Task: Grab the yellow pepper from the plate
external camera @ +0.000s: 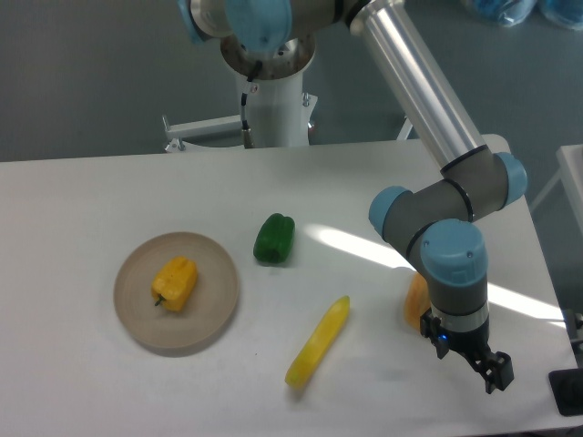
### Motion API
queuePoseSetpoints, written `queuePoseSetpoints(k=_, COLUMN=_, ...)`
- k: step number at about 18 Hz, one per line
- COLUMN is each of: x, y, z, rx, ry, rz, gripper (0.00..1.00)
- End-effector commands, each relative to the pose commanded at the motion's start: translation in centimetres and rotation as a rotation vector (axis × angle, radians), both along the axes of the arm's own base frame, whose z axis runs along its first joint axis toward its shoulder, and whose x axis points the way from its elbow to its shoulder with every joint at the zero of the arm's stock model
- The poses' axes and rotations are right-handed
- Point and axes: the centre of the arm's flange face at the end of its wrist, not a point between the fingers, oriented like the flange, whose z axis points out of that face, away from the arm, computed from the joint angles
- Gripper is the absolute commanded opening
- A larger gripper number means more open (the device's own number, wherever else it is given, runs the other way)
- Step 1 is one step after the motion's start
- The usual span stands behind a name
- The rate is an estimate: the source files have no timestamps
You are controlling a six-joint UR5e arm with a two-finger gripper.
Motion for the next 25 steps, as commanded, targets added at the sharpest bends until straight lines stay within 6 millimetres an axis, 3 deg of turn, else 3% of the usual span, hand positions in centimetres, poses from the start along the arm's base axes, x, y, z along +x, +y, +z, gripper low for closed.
queuePoseSetpoints(k=6, x=0.5, y=0.1, z=0.3, rx=0.004, ry=-0.001, rz=0.0, gripper=1.0)
queuePoseSetpoints(k=12, x=1.9, y=-0.7, z=2.2, rx=0.007, ry=-0.002, rz=0.0, gripper=1.0)
queuePoseSetpoints(k=19, x=5.4, y=-3.7, z=6.2, rx=0.039, ry=-0.038, rz=0.032, gripper=1.0)
queuePoseSetpoints(k=25, x=9.9, y=-8.0, z=10.2, rx=-0.002, ry=-0.128, rz=0.073, gripper=1.0)
